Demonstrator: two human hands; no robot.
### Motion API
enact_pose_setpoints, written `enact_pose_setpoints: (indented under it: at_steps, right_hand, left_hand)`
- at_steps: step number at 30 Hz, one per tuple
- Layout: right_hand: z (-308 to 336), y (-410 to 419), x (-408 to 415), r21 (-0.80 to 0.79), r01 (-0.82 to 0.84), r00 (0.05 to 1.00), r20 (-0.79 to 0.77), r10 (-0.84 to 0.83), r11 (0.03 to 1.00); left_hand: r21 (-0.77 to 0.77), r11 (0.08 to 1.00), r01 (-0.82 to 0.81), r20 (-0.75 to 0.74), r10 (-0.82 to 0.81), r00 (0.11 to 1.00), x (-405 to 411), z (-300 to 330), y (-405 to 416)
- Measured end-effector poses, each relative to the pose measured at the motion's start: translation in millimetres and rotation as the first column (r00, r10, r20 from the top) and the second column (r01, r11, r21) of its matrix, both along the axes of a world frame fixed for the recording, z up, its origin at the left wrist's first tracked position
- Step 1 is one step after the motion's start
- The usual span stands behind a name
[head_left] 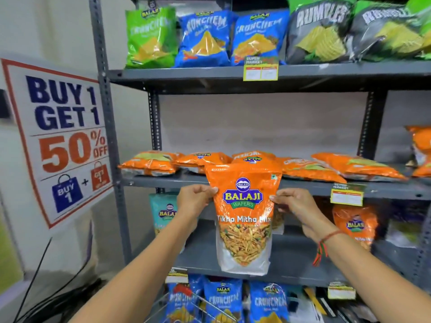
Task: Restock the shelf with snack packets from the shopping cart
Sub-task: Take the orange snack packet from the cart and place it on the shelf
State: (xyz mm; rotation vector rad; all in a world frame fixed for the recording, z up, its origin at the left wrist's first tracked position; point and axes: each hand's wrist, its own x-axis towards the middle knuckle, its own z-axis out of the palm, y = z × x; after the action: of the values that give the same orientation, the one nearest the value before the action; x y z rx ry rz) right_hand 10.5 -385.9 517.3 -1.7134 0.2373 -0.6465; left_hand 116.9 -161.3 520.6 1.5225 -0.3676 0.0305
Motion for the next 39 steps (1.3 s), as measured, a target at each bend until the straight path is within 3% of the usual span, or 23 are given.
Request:
enact_pose_setpoints:
  at_steps: [14, 25, 39]
  right_hand:
    - [-107, -117, 54, -0.03, 0.112, 0.972, -0.206, -0.116, 0.993]
    - [-147, -223, 115, 0.013, 0.181, 0.95, -0.262, -0.171, 0.983]
    - [-202, -255, 143, 0.113, 0.226, 0.936, -0.299, -0.184, 0.968]
  left_hand:
    - [0.121, 0.993, 0.013, -0.203, 0.012, 0.979, 63, -123, -128]
    - [0.107, 0.993, -0.041, -0.274, 0.069, 0.959, 118, -169, -255]
    - [0.141, 0.99, -0.018, -0.337, 0.065, 0.939, 140, -205, -285]
